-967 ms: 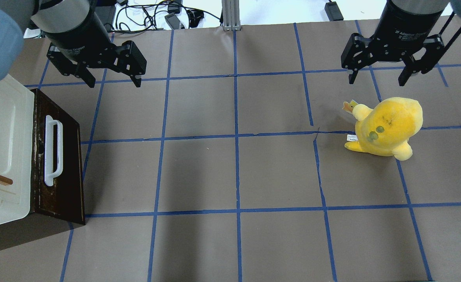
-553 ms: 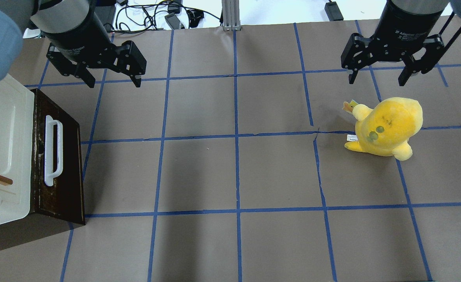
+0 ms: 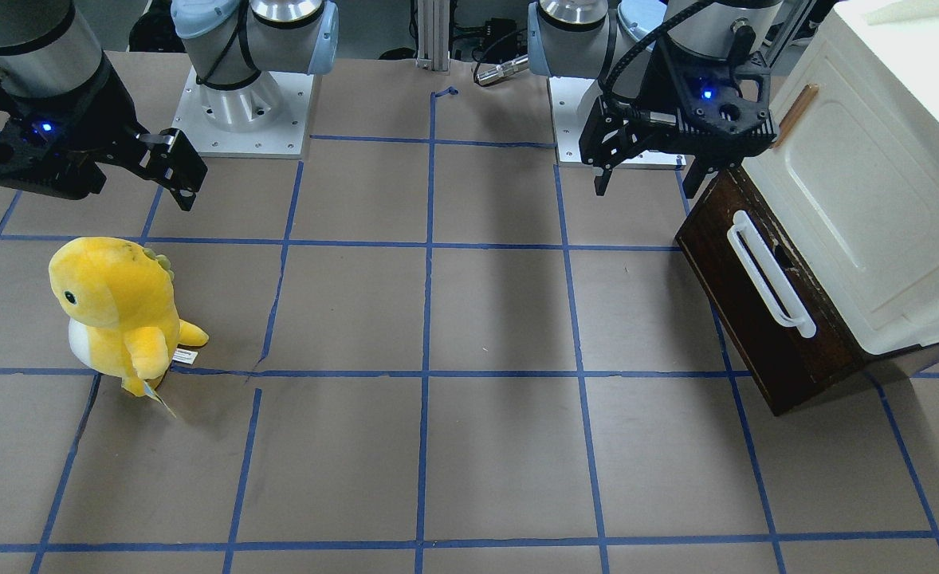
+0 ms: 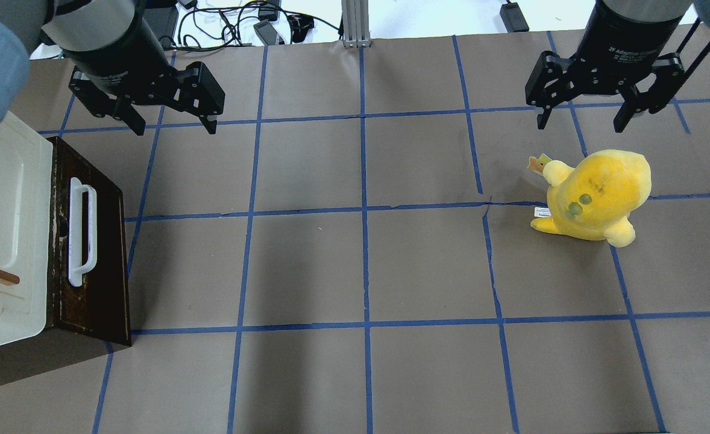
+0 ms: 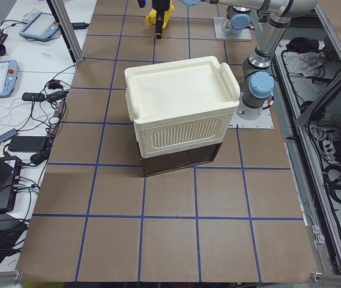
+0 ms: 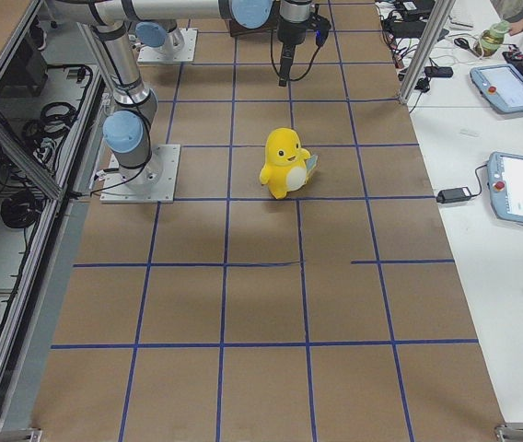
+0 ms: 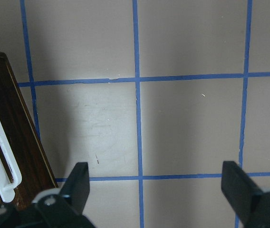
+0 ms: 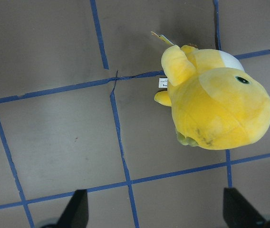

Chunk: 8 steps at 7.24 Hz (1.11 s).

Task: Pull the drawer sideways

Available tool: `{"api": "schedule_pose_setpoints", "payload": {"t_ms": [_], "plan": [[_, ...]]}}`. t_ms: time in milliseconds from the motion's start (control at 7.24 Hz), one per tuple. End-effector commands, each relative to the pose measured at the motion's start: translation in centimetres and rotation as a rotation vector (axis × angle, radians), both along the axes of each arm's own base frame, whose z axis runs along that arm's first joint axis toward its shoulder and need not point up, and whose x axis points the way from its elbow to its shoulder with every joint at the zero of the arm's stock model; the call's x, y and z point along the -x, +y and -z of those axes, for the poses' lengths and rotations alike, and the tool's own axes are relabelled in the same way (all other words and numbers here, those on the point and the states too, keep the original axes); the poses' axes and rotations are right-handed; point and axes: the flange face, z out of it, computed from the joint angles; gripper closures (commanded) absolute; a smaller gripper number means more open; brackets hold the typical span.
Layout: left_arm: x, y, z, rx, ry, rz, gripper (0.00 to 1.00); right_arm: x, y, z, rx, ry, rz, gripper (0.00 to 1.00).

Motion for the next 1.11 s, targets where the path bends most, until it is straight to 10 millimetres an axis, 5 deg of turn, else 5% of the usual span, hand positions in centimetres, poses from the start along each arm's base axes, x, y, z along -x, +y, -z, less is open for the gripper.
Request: {"api": "schedule_pose_setpoints", "payload": {"t_ms": [0, 553, 967], "plan": [[0.0, -0.2, 1.0, -0.026, -0.004, -0.005, 0.00, 0.1, 0.0, 0.0, -0.001, 0.000, 0.001, 0.00], [0.7, -1.4, 4.8, -0.126, -0.054, -0.002, 0.00, 0.0, 0.0, 0.0, 0.000, 0.000, 0.000, 0.00], [4.9, 1.0, 14.0, -0.258, -0.361, 0.103, 0.00, 0.0, 0.0, 0.0, 0.000, 0.000, 0.000, 0.00]]}}
